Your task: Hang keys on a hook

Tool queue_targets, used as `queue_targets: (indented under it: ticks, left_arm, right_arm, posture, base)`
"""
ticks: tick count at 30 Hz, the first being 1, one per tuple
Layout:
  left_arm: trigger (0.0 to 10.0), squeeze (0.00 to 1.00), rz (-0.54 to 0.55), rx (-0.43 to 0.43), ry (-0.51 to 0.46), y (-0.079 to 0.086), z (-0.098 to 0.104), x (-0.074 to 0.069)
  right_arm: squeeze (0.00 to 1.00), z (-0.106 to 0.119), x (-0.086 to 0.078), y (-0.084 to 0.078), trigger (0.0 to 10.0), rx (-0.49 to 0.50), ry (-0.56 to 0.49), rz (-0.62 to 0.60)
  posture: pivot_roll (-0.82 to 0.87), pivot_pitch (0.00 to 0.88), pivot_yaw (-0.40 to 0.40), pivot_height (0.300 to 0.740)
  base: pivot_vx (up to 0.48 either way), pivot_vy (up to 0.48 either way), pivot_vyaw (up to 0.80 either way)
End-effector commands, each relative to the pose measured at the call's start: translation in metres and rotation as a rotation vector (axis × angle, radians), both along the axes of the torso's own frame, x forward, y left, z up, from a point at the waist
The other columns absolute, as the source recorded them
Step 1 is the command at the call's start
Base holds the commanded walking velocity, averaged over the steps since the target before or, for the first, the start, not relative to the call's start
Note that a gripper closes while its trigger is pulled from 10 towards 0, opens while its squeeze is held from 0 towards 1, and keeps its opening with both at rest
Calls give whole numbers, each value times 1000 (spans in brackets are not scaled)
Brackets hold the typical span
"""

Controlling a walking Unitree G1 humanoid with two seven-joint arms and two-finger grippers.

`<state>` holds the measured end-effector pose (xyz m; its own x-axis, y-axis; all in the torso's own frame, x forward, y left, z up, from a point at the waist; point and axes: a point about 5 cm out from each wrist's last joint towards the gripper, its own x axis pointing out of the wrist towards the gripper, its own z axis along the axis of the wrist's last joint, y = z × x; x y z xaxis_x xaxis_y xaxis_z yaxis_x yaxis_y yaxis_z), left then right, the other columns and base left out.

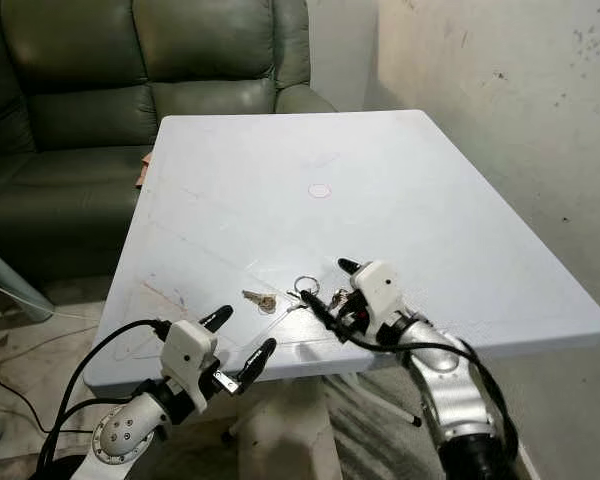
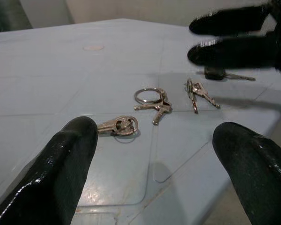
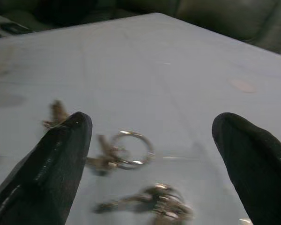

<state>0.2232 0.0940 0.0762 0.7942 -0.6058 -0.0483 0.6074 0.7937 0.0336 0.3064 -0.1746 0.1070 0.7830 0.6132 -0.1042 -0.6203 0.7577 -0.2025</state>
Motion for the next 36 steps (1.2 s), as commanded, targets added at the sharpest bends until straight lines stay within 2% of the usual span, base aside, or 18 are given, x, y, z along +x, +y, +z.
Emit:
queue_targets:
  ticks: [1,3,4,5,6,10,17,18,19,20,21,29,31,36]
  left_arm:
    - [10000,0,-6,5,-3,-1,2,-2]
    - [10000,0,-6,6,-3,-1,2,-2]
    - [10000,0,-6,6,-1,-1,2,-1]
    - [10000,0,-6,6,-1,-1,2,-1]
    - [10000,0,-5,6,-1,0,2,-1]
    - [10000,0,-3,4,-1,0,2,-1]
    - [10000,0,-5,4,-2,0,3,-1]
    - [10000,0,-6,5,-2,0,3,-1]
    - [10000,0,-8,5,-3,-1,3,-1]
    - [10000,0,-8,5,-3,-1,3,-1]
    - [10000,0,-9,5,-3,-1,3,-1]
    - [10000,0,-11,3,-4,-1,4,-4]
    - [10000,0,-10,-1,-4,-1,5,-5]
    - [10000,0,-6,1,0,0,5,-7]
  right_arm:
    - [0,9,7,-17,10000,-29,-23,-29]
    - [0,10,8,-19,10000,-32,-22,-31]
    - [0,13,11,-29,10000,-55,-15,-46]
    - [0,13,11,-29,10000,-55,-15,-46]
    - [0,15,13,-37,10000,-77,-7,-46]
    - [0,13,13,-49,10000,-130,29,-22]
    - [0,8,12,-55,10000,-178,78,26]
    - [0,7,13,-55,8078,-177,81,26]
    - [0,5,14,-54,8039,-176,82,24]
    - [0,5,14,-54,8039,-176,82,24]
    - [0,3,15,-52,10000,-177,82,22]
    - [0,5,26,-45,10000,-130,43,-37]
    - [0,8,29,-45,10000,-101,36,-57]
    - [0,12,32,-52,10000,-102,27,-89]
  posture:
    - [-23,3,-7,740]
    - [-23,3,-7,740]
    - [-23,3,-7,740]
    - [-23,3,-7,740]
    - [-24,4,-7,740]
    - [-28,4,-5,740]
    - [-30,5,-2,740]
    - [-30,8,0,740]
    - [-28,7,-1,740]
    - [-28,7,-1,740]
    - [-28,8,0,740]
    - [-17,11,1,740]
    - [-13,12,0,740]
    - [-4,25,1,740]
  base:
    - [0,0,0]
    - [0,0,0]
    - [0,0,0]
    - [0,0,0]
    - [0,0,0]
    - [0,0,0]
    - [0,0,0]
    - [0,0,0]
    - [0,0,0]
    - [0,0,0]
    - [0,0,0]
    - [0,0,0]
    - [0,0,0]
    - [0,0,0]
